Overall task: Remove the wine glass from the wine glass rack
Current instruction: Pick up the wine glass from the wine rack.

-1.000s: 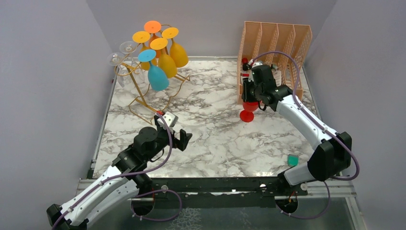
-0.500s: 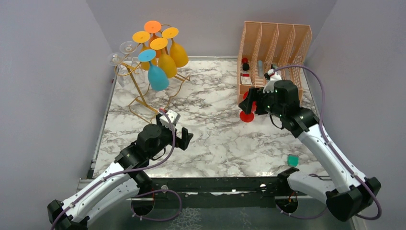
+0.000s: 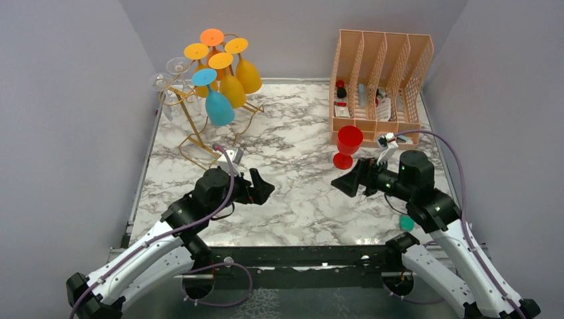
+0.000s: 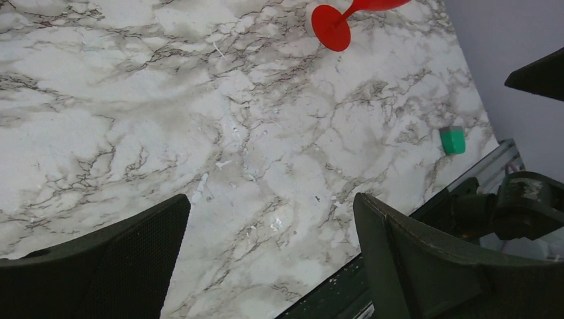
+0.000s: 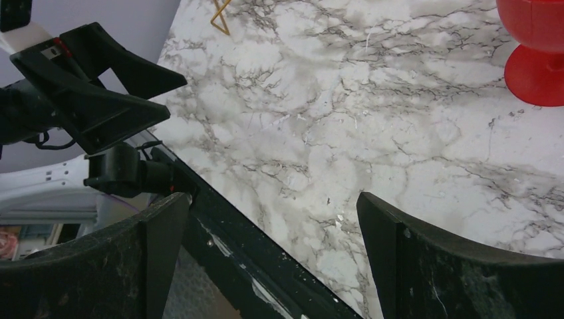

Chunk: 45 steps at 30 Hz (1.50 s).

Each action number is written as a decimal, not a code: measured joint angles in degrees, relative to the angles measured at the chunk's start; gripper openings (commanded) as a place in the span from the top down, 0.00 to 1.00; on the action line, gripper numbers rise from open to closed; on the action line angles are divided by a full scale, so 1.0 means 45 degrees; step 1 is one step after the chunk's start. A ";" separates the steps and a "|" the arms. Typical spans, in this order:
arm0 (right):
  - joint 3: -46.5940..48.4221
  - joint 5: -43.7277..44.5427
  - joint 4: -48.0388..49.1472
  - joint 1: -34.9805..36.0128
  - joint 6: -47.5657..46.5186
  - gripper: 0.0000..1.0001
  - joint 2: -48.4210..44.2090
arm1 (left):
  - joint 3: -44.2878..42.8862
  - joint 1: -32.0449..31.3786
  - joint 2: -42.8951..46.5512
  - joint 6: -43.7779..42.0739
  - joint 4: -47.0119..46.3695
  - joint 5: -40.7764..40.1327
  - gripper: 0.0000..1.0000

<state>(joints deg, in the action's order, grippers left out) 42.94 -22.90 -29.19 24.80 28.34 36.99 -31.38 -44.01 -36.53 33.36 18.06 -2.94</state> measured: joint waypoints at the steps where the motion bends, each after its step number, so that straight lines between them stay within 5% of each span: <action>1: -0.0015 -0.0029 -0.0180 0.0000 0.0073 0.00 -0.0155 | 0.0000 0.0005 0.0112 0.0175 0.0039 0.0024 0.01; 16: 0.0719 -0.0063 -0.2220 0.0000 0.0597 0.03 -0.0510 | -0.3483 0.0000 -0.1035 0.0957 0.1768 0.0821 0.03; 26: 0.0695 0.0262 -0.2341 0.0000 0.1263 0.05 -0.0661 | -0.9058 0.0204 -0.4425 -0.0160 0.2705 0.0840 0.04; 35: 0.0748 0.1132 -0.2093 0.0000 0.0981 0.05 -0.0121 | -1.3007 0.5799 -0.8369 -0.1467 0.3793 0.4036 0.08; 45: 0.1088 0.1904 -0.1739 0.0000 0.0340 0.05 0.1229 | -1.5630 0.9588 -0.8684 -0.2064 0.4284 0.5615 0.12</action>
<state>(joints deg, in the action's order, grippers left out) 47.83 -14.33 -37.01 24.80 29.87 42.52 -101.71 -0.86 -75.61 24.08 37.34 22.33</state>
